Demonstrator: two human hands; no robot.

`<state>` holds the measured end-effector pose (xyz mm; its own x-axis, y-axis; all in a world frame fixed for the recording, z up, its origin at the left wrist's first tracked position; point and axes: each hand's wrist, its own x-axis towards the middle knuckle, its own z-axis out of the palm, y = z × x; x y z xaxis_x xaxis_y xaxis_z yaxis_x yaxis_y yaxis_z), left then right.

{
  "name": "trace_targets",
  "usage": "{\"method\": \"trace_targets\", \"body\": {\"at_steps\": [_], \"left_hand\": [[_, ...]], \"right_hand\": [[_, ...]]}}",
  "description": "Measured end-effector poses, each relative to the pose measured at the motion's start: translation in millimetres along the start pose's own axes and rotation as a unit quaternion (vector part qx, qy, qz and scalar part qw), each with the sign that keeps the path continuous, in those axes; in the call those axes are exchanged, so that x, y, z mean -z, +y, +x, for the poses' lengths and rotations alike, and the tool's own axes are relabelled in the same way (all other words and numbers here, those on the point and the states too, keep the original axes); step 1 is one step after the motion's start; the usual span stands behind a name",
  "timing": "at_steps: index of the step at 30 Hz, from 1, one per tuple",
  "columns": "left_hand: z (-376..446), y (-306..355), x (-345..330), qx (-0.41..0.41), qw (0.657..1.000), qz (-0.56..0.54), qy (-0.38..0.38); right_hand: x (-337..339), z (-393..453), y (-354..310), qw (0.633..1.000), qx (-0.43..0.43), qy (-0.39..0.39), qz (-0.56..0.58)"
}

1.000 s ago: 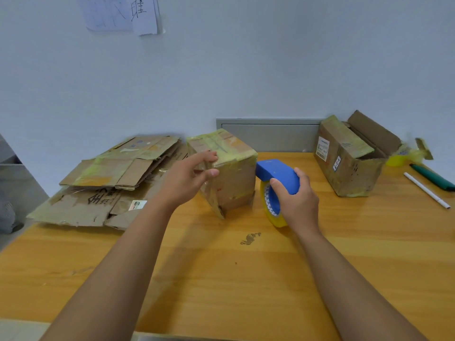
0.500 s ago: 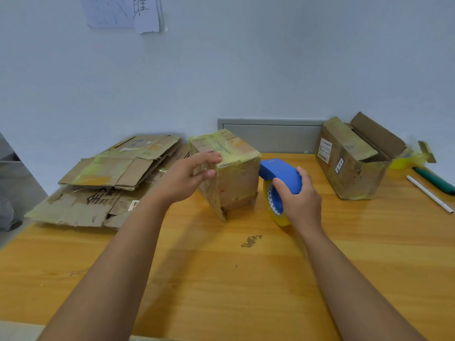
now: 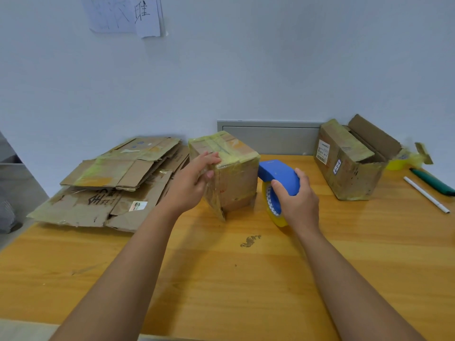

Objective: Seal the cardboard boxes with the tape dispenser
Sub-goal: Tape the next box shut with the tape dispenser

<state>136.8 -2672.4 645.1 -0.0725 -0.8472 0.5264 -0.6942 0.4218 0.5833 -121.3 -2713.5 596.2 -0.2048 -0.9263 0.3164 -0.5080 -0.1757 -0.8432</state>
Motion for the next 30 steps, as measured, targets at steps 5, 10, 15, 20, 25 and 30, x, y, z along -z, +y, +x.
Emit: {"method": "trace_targets", "body": {"at_steps": [5,10,15,20,25,30], "left_hand": [[-5,7,-14,0.014,0.996,0.014,0.089],[-24,25,-47,0.126,0.955,-0.055,0.264],[-43,45,-80,0.136,0.966,-0.060,0.210],[-42,47,-85,0.157,0.970,-0.035,0.181],[-38,47,-88,0.145,0.976,-0.007,0.160],[-30,39,-80,0.174,0.962,-0.099,0.184]], "right_hand": [[0,0,0,1.000,-0.001,-0.003,-0.003],[0,1,2,1.000,0.003,-0.003,-0.001],[0,1,3,1.000,0.003,-0.001,0.011],[1,0,2,1.000,0.003,-0.004,0.015],[2,-3,1,1.000,0.019,0.000,0.025],[2,-6,2,0.999,0.040,-0.003,0.036]]}}
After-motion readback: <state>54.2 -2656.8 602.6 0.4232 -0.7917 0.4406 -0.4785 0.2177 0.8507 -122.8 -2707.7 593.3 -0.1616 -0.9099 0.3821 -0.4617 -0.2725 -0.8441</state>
